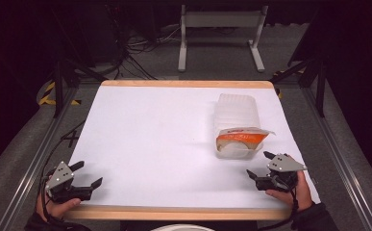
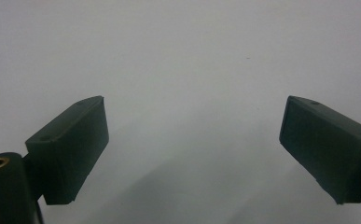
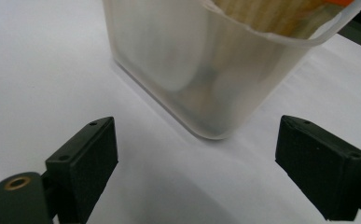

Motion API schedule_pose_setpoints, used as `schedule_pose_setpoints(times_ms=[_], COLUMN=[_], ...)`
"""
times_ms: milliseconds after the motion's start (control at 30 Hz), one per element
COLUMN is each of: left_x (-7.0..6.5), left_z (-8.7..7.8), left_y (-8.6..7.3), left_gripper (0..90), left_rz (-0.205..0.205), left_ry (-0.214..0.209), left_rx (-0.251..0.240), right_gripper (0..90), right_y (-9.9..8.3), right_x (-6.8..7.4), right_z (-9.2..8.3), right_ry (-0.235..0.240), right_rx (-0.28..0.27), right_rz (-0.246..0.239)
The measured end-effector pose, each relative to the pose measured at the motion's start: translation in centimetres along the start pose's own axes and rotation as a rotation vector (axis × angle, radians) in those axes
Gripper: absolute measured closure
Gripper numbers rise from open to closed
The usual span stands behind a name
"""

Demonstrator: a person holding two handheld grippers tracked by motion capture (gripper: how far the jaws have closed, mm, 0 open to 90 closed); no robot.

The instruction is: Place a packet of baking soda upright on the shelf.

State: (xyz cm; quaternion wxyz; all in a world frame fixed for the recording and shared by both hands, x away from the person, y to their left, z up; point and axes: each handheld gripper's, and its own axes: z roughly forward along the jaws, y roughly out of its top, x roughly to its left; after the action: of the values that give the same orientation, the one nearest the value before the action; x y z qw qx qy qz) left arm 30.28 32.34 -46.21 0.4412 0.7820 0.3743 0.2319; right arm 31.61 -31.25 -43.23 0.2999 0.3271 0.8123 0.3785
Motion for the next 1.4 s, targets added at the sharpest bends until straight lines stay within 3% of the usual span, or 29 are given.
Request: schedule_pose_setpoints(times_ms=[133,200,300,433,1400], left_x=[-0.31,-0.45,-0.36,-0.53,-0.50], left_z=[-0.11,-0.06,-0.11,0.02,0.67], left_y=[0.28,0.37,0.32,0.45,0.79], left_gripper=[8.7,8.5,8.5,8.2,7.3], left_rz=[0.022,0.045,0.030,0.051,0.036], left_ry=[0.014,0.019,0.012,0.006,0.029], left_rx=[-0.007,0.011,-0.003,0.003,0.024], right_gripper=[13.6,13.6,13.6,13.6,13.8], right_y=[-0.02,-0.01,0.02,0.07,-0.05], right_x=[-0.25,-0.25,-0.18,-0.04,-0.11], right_z=[-0.04,0.00,0.02,0.01,0.19], right_ry=[-0.004,-0.002,-0.002,-0.004,0.007], right_rx=[-0.009,-0.008,-0.006,-0.001,0.007], right_rz=[0.013,0.010,0.006,0.005,0.001])
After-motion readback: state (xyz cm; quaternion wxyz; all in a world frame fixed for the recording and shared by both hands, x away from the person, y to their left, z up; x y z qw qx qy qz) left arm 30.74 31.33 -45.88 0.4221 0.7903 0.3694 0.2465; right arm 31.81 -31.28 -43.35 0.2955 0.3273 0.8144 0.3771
